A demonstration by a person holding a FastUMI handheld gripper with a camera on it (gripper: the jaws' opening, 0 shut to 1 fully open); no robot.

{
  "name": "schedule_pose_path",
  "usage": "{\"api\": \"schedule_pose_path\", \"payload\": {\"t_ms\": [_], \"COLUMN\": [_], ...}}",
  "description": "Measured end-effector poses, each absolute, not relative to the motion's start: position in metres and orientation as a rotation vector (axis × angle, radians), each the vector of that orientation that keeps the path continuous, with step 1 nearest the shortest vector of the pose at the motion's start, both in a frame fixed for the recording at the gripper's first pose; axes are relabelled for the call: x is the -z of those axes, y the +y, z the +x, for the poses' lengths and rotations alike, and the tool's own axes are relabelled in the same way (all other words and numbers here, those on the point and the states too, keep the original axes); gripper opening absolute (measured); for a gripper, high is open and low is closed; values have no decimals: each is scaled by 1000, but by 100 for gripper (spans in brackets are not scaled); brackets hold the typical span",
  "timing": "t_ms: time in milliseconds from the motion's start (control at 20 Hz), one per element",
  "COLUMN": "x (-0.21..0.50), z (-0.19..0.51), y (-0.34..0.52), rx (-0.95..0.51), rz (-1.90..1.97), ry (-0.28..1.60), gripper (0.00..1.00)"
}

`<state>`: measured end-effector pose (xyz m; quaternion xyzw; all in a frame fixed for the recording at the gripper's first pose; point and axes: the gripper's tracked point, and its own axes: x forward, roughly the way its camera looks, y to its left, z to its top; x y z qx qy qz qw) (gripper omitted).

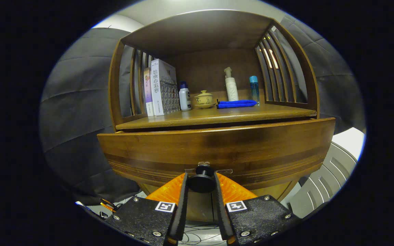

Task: Pull open the drawer, take out the items inside it, and place them on the countertop above the cabinet.

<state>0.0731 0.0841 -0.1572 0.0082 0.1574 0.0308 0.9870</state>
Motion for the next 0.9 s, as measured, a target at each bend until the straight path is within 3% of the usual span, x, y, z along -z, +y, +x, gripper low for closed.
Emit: {"api": "schedule_pose_path", "payload": {"t_ms": [900], "x": [161], "z": [-31], "y": [99], "rx": [-152], "rz": [-25], "ry": [306], "gripper": [40]}}
